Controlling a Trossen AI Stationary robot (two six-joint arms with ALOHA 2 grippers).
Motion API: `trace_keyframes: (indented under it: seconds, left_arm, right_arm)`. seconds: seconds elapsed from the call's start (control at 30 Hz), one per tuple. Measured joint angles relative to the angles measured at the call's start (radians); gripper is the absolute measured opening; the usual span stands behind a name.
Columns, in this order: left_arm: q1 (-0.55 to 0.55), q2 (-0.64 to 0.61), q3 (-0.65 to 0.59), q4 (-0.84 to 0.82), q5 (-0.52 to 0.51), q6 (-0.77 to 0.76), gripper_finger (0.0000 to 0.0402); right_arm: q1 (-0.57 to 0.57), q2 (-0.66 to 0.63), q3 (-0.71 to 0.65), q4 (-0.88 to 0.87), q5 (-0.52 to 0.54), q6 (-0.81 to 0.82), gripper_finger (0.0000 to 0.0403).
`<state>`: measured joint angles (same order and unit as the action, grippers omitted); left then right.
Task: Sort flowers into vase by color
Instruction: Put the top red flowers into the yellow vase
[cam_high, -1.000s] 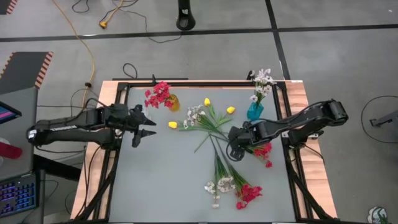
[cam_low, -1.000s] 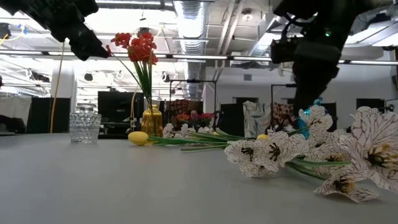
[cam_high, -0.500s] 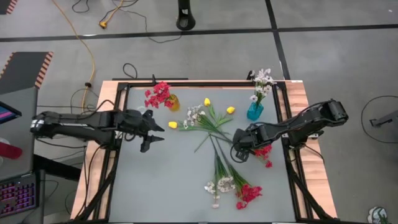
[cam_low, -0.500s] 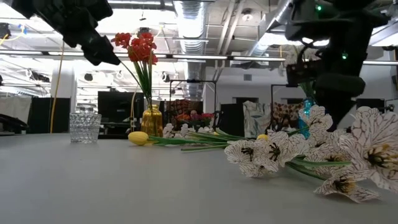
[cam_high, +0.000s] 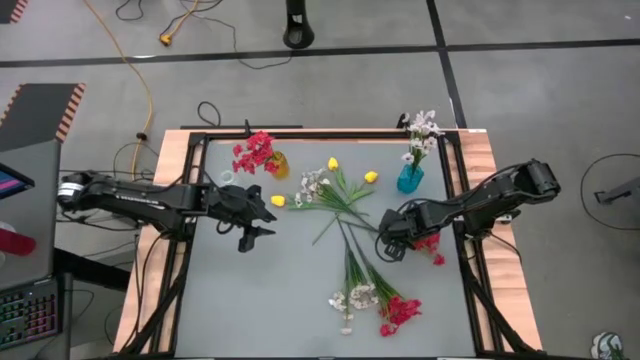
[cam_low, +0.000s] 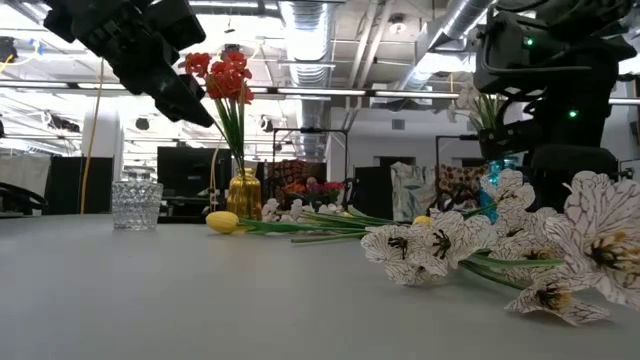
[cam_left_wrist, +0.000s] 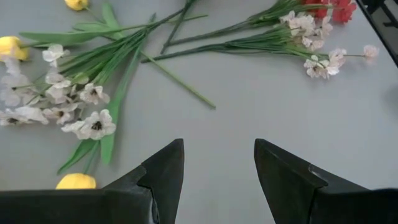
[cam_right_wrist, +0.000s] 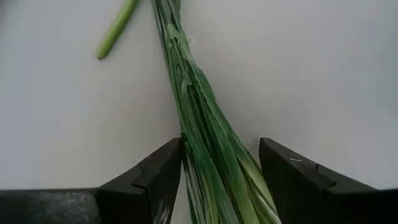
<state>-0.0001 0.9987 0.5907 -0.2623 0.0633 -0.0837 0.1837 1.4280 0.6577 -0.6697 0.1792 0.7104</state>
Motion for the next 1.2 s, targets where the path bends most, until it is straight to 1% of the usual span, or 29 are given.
trace_keyframes:
  seconds: [0.13,0.27,0.43,0.53,0.67,0.87,1.2]
  left_arm:
    - [-0.007,0.025,0.0,0.017,0.0,0.0,0.0182]
    - [-0.013,0.037,0.0,0.046,0.0,0.005,0.0182]
    - [-0.013,0.036,0.0,0.081,0.002,0.01,0.0182]
    - [-0.013,0.036,0.0,0.115,0.011,0.01,0.0182]
    - [-0.013,0.036,0.0,0.159,0.011,0.01,0.0183]
    - [-0.016,0.036,0.0,0.221,0.018,0.009,0.0183]
    - [-0.093,0.036,0.0,0.412,0.014,0.01,0.0183]
  right_arm:
    - [0.0,-0.001,-0.011,0.005,-0.017,0.001,0.0197]
    - [0.0,-0.001,-0.012,0.013,-0.022,-0.001,0.0141]
    - [0.0,-0.001,-0.008,0.026,-0.028,-0.053,0.0067]
    - [0.0,0.001,0.012,0.018,-0.031,-0.066,0.0036]
    - [0.0,0.002,0.063,0.016,-0.03,-0.077,0.0032]
    - [0.002,0.002,0.156,0.013,-0.031,-0.159,0.0053]
    - [0.002,0.001,0.316,0.035,-0.026,-0.32,0.0042]
